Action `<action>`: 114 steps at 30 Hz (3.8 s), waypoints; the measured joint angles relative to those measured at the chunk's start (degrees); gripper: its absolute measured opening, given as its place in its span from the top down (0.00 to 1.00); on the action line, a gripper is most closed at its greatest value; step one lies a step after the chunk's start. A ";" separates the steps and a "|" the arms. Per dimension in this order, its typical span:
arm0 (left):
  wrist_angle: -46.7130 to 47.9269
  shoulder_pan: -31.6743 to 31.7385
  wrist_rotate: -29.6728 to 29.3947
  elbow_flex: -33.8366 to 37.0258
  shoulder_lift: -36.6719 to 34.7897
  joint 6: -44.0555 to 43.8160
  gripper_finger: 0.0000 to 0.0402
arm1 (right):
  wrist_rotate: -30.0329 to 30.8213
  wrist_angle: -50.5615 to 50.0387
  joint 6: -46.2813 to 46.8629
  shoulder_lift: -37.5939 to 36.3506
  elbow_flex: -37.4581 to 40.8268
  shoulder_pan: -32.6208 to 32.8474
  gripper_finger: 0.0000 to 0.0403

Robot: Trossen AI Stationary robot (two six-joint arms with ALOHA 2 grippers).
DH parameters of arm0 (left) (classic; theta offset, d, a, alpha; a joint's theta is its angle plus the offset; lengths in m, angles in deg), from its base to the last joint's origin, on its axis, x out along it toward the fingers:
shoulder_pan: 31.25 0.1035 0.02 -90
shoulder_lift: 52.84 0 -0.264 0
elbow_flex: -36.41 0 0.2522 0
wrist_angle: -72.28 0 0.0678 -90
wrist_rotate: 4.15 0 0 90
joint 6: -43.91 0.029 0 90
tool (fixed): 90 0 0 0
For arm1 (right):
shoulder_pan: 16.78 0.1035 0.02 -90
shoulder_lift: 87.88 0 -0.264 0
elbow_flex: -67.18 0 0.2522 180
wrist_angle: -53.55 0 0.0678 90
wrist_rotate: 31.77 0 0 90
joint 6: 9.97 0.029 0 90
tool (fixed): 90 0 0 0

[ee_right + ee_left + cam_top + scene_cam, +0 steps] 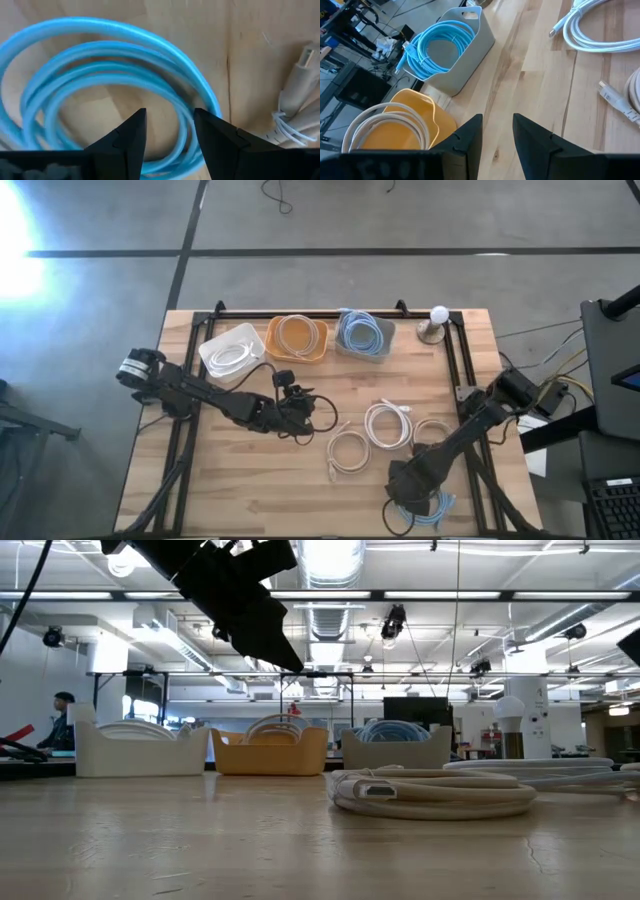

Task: Pick & Place USB Port
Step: Put the blue display cable into the gray bin, then put the left brown display cable into the yellow bin

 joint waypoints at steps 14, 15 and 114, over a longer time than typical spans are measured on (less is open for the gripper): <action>0.04 0.00 -0.02 0.00 0.00 -0.04 0.70 | -0.30 -0.21 -5.29 2.78 -0.03 -0.36 0.72; 0.04 0.00 -0.02 0.00 0.00 -0.04 0.70 | -0.22 -0.20 -4.89 2.46 0.05 -0.50 0.75; 3.48 -0.03 -1.81 0.00 -4.49 4.15 0.70 | 62.12 13.87 -42.98 -11.77 -5.87 -48.74 0.63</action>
